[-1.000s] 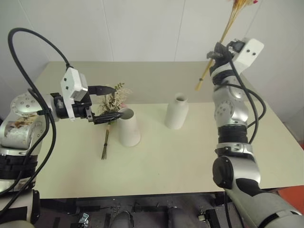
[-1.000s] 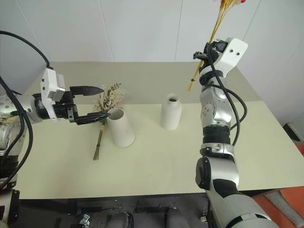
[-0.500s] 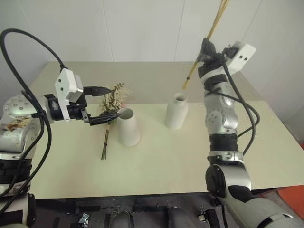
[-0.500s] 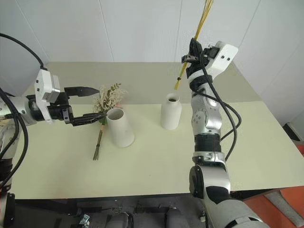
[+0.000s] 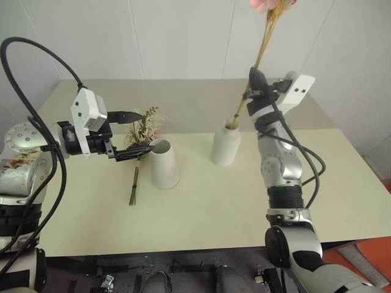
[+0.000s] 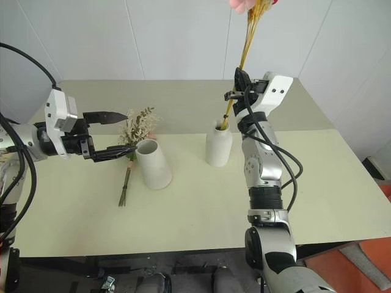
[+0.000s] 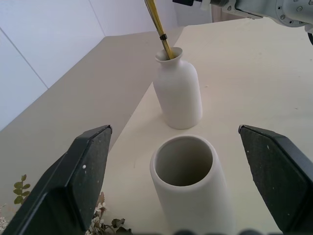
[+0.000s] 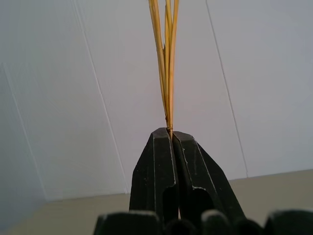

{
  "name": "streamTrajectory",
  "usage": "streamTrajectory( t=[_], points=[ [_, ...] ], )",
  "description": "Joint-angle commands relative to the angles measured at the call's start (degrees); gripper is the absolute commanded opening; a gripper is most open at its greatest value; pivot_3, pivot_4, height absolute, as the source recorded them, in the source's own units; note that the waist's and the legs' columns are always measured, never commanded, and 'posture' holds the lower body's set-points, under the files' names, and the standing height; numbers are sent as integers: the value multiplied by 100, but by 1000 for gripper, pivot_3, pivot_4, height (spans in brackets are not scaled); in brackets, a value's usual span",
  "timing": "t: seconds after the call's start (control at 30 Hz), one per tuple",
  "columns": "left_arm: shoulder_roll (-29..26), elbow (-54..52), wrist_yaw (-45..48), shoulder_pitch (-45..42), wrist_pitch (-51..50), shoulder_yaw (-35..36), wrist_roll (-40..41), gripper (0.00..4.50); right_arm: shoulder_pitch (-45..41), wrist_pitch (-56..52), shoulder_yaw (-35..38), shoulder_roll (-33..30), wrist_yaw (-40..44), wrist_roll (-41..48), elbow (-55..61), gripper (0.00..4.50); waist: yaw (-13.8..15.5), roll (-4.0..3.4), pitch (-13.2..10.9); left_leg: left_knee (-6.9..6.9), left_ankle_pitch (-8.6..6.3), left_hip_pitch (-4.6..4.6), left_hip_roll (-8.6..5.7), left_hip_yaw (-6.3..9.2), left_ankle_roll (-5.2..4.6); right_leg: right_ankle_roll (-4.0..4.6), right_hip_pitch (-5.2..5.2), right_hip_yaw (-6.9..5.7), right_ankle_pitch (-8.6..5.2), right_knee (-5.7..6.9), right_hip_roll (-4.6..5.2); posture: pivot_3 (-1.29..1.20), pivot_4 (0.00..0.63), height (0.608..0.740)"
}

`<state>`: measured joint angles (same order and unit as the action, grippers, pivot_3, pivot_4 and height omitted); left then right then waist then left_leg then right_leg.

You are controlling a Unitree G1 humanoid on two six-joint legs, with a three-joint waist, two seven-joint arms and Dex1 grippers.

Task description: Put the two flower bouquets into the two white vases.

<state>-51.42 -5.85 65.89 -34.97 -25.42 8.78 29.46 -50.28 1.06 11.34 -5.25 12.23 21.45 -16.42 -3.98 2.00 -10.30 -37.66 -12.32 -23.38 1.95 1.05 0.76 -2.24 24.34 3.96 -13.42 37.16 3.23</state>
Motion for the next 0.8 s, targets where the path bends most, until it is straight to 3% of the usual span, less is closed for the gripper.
streamTrajectory(
  t=[0.03,0.23,0.43,0.6,0.8],
  points=[
    [-70,-95,-3,-49,41,143,64,4500,87,198,-59,16,170,-3,254,542,0,0,0,0,0,0,0,1,0,0,0,0,0,0,0,0,150,740],
    [-71,-144,-44,4,41,171,62,4500,410,187,-153,34,438,101,650,2468,3,0,0,0,0,-1,0,1,0,0,0,0,0,0,0,0,150,740],
    [-84,-230,-185,201,-62,349,130,4500,1449,-271,-412,-119,559,95,1932,4490,17,0,0,1,0,-1,0,3,0,0,-1,-1,0,-1,1,0,150,740],
    [-140,-721,-1699,632,-763,456,-651,4500,2342,-1678,-345,-938,550,432,3454,4490,38,0,0,-2,0,-1,-1,4,0,-1,-1,-1,-1,1,2,0,150,740],
    [178,-1650,-3511,492,-3405,622,-707,4500,2650,-3686,-167,-2932,1005,808,4684,4490,125,3,0,-4,0,3,-1,5,0,-5,-8,-3,-3,-2,0,0,150,740]
  ],
)
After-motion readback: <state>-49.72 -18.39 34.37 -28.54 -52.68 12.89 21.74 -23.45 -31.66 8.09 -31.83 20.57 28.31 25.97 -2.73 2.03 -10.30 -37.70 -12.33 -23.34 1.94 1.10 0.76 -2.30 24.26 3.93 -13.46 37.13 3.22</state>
